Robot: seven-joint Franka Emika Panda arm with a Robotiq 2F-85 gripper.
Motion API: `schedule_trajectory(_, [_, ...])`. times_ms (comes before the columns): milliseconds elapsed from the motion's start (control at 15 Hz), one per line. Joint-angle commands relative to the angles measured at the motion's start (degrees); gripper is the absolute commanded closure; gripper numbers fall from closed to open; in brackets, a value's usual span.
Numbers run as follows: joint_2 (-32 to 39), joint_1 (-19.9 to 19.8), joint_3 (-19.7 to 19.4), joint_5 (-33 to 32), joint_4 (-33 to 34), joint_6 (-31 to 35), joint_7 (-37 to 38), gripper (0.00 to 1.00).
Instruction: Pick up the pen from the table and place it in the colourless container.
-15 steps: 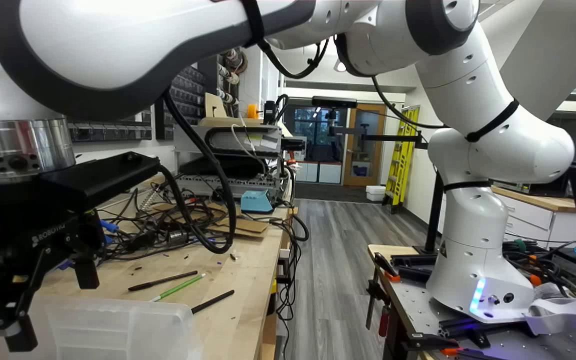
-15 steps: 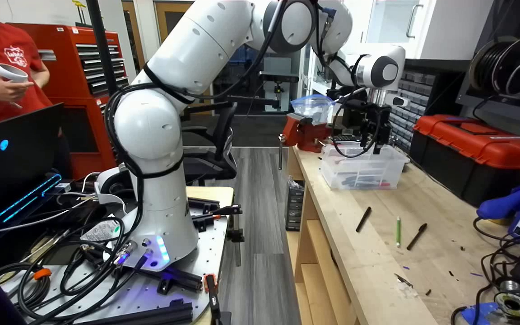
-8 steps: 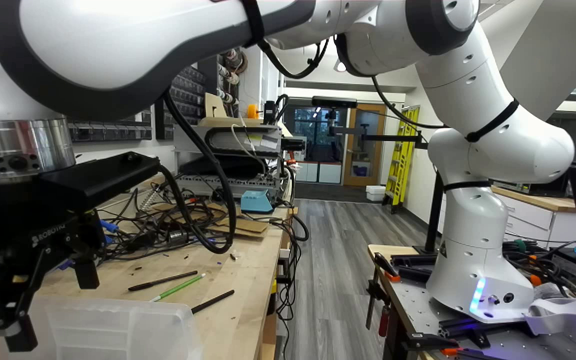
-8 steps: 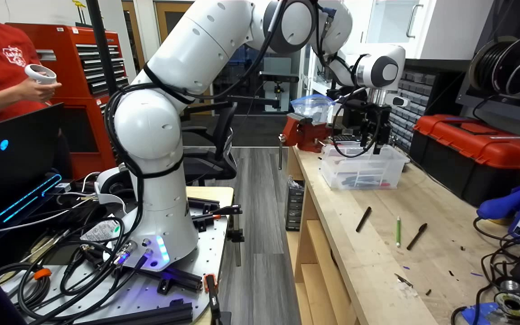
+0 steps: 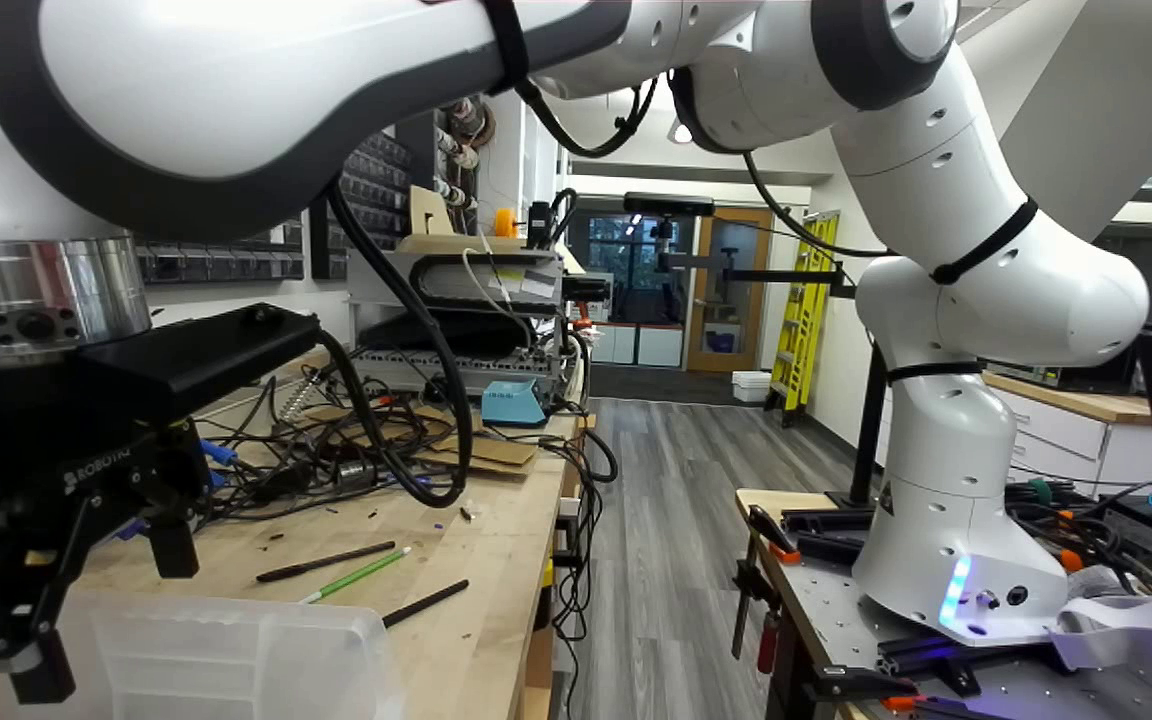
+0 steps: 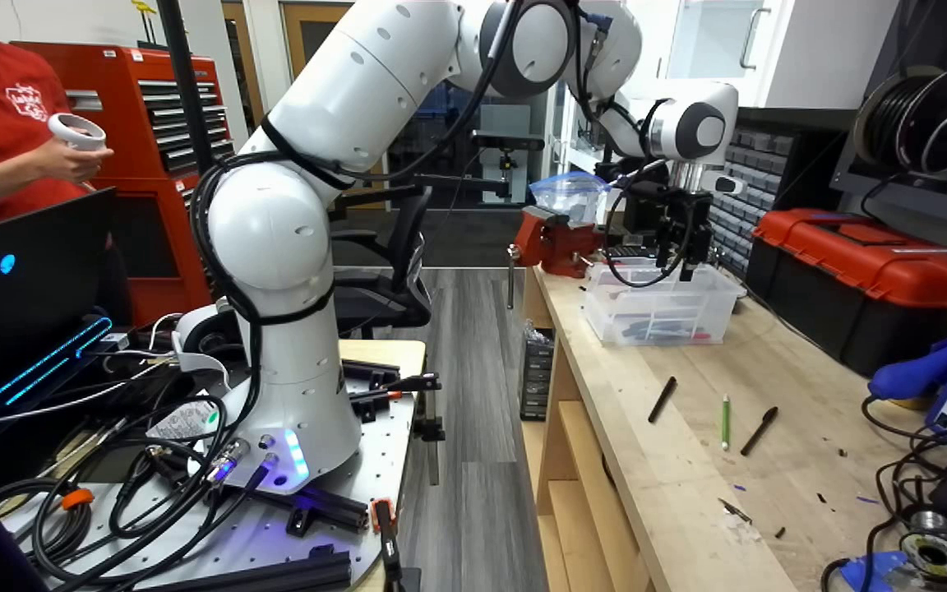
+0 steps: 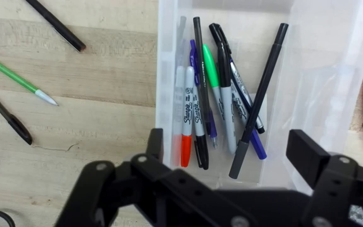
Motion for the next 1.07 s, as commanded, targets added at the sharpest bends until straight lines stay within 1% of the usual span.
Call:
schedule_trajectory(0, [-0.48, 0.37, -0.41, 0.36, -0.11, -0.1, -0.18, 0.0])
schedule_trajectory(467, [-6.79, -0.58, 0.22, -0.81, -5.31, 0.65, -4.25, 0.0])
schedule_trajectory(733, [-10.83, -2.0, 0.27, -1.33, -9.57, 1.55, -10.66, 0.0])
schedule_trajectory(1000, [-14.59, -5.11, 0.39, -2.11, -15.7, 2.85, -18.14, 0.0])
